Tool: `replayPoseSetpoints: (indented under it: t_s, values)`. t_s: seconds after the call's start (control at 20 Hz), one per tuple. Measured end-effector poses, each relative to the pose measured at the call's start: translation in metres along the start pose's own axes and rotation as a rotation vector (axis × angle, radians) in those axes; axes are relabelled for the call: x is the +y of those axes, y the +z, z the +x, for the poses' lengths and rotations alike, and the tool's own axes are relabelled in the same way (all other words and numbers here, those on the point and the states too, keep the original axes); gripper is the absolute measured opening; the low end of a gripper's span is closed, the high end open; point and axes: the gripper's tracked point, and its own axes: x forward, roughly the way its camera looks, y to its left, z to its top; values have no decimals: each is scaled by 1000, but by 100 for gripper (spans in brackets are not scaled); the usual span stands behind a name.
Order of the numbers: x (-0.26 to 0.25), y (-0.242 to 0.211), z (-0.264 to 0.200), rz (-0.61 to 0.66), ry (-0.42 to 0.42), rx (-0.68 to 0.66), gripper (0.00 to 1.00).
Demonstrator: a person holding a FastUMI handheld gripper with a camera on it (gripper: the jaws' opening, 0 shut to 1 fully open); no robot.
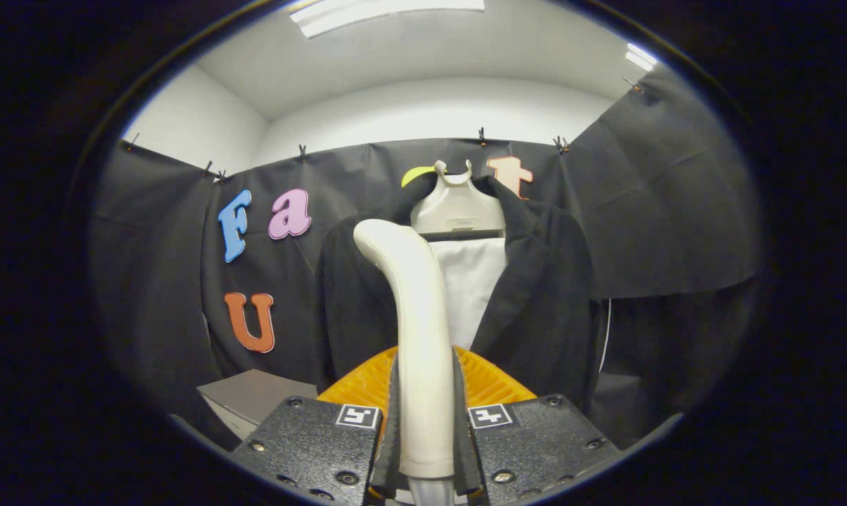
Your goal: Iron the clothes twice with a garment steamer, once on the left side and once on the right side.
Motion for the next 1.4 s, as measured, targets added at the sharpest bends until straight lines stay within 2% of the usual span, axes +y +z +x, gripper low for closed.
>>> replayPoseSetpoints:
  t_s: [1.4]
  values:
    - [-29,-152,-57,-83,-42,249,33]
